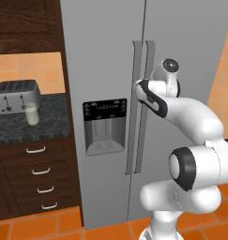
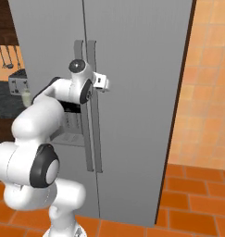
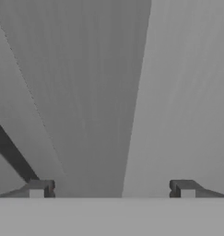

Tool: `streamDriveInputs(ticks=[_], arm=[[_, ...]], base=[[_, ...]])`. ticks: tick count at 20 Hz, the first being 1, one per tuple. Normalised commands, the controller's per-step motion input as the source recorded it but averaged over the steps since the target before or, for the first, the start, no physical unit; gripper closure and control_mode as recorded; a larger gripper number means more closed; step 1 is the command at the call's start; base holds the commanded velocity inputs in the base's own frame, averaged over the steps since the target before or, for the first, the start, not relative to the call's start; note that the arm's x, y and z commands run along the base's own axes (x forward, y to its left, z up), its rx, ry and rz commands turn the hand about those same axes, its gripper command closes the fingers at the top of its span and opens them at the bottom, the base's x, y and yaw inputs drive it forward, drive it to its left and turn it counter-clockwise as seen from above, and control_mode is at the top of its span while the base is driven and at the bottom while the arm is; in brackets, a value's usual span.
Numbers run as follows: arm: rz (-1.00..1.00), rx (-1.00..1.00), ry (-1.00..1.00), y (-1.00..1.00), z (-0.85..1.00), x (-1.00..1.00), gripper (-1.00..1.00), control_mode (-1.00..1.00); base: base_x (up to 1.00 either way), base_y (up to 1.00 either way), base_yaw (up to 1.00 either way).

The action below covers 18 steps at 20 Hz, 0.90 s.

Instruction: Grab a lemon wedge from the fridge and one ice cube from the ice bowl, and put them in the glass of lemonade.

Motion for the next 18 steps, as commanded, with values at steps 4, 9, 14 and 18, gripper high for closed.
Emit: streamDriveInputs(ticks=[4, 9, 14, 18], arm=[[-0.03, 0.04, -0.09, -0.44, -0.13, 0.05, -1.0, -1.0], [-0.04, 0.01, -0.04, -0.18, -0.07, 0.29, -1.0, -1.0], [0.0, 0.0, 0.0, 0.0, -0.23, 0.33, -1.0, -1.0], [0.0, 0.0, 0.0, 0.0, 0.0, 0.1, 1.0, -1.0]], base=[[0.0, 0.0, 0.0], [0.0, 0.0, 0.0], [0.0, 0.0, 0.0], [0.0, 0.0, 0.0]])
